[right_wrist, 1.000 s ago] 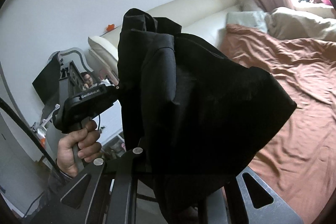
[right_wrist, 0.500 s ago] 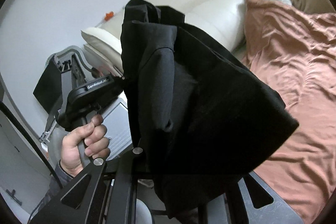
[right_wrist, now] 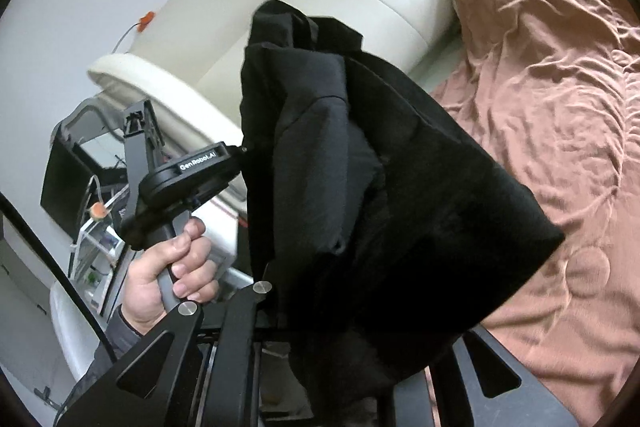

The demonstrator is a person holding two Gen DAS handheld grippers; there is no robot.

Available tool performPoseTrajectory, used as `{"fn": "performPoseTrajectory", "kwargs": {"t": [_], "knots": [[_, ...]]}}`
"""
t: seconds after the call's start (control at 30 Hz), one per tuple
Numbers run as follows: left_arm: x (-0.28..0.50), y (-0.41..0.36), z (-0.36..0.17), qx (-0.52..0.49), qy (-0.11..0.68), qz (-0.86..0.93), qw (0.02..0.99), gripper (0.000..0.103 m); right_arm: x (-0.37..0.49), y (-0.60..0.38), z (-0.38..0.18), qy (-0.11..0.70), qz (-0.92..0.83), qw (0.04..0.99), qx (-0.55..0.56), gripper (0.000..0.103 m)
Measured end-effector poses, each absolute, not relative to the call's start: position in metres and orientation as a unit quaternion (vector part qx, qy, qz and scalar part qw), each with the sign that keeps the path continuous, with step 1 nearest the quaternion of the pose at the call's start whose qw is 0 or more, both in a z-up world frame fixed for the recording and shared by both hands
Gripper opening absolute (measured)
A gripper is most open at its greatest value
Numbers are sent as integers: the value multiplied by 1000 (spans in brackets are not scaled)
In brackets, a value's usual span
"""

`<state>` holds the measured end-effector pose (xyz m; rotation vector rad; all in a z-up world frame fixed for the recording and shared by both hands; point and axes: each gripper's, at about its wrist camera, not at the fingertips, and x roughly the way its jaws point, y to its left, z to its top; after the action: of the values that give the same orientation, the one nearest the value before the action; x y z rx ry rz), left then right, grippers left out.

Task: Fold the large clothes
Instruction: 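Lift the folded jacket with both tools and carry it toward the headboard, then lower the jacket onto the bed corner and open both tools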

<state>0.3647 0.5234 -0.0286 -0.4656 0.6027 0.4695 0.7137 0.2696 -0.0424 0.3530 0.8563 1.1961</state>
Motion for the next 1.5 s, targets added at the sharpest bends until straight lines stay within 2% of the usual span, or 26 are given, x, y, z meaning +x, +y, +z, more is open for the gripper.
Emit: {"fn": "performPoseTrajectory", "kwargs": {"t": [0.2, 0.27, 0.37, 0.43, 0.53, 0.67, 0.77, 0.8, 0.87, 1.07, 1.3, 1.5], "knots": [[410, 536, -58, -221, 319, 234, 892, 13, 745, 282, -67, 407, 525, 730, 161, 11], [423, 534, -65, -210, 333, 241, 887, 16, 759, 285, -79, 417, 515, 729, 170, 11], [431, 526, -77, -179, 339, 268, 884, 44, 779, 292, -103, 434, 495, 733, 173, 11], [425, 522, -85, -187, 329, 263, 888, 55, 793, 292, -122, 446, 473, 739, 174, 11], [413, 513, -102, -188, 346, 267, 880, 55, 809, 294, -151, 474, 457, 726, 196, 11], [384, 508, -120, -235, 343, 263, 870, 55, 806, 297, -157, 495, 441, 724, 192, 20], [364, 500, -133, -275, 337, 265, 861, 55, 800, 298, -156, 506, 408, 741, 167, 45], [358, 495, -135, -278, 337, 266, 859, 55, 800, 296, -156, 507, 392, 751, 158, 51], [348, 485, -138, -275, 338, 274, 857, 55, 794, 287, -151, 503, 361, 772, 141, 56], [325, 460, -148, -273, 350, 286, 849, 55, 776, 266, -124, 489, 342, 793, 124, 56], [313, 424, -143, -238, 358, 296, 853, 55, 737, 277, -89, 448, 398, 797, 73, 56], [308, 401, -159, -224, 385, 300, 844, 56, 698, 296, -86, 442, 435, 784, 8, 56]]}}
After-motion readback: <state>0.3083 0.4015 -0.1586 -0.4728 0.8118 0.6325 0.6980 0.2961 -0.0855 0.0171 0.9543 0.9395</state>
